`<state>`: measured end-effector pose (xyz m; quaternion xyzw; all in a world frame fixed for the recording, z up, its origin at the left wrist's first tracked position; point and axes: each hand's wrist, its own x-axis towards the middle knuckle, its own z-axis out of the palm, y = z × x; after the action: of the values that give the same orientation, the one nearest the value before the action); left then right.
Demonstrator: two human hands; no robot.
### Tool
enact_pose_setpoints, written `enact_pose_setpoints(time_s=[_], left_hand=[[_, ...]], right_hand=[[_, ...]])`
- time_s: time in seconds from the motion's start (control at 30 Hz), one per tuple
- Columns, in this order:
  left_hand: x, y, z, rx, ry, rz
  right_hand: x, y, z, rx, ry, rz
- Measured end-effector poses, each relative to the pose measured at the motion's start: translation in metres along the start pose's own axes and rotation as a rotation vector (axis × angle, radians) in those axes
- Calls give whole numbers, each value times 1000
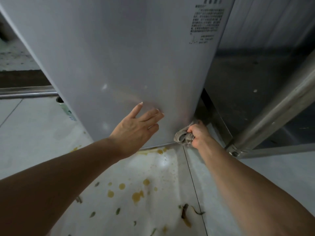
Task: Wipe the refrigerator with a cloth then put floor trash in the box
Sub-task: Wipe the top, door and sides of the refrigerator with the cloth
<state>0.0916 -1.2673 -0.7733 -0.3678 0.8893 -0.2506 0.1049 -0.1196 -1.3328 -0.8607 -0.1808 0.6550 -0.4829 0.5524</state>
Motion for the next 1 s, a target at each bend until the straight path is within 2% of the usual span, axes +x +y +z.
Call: enact_pose_setpoints(time_s=[0.4,0.53,0.77,0.83,1.0], left_hand=[[1,-40,-65,55,137,-58],[4,-57,-89,87,153,-71],[2,-83,-141,157,305,-99],[3,-89,-150,135,309,-117],[-1,-97,-176,155,436,-97]], right_hand=[[-85,-105,11,65,-11,-198],[-117,-141,10,11,-33,-224],[-165,-200,19,-2,-7,-342],[-176,-212,23,19,12,-358],[-190,-242,28,106,24,-438]])
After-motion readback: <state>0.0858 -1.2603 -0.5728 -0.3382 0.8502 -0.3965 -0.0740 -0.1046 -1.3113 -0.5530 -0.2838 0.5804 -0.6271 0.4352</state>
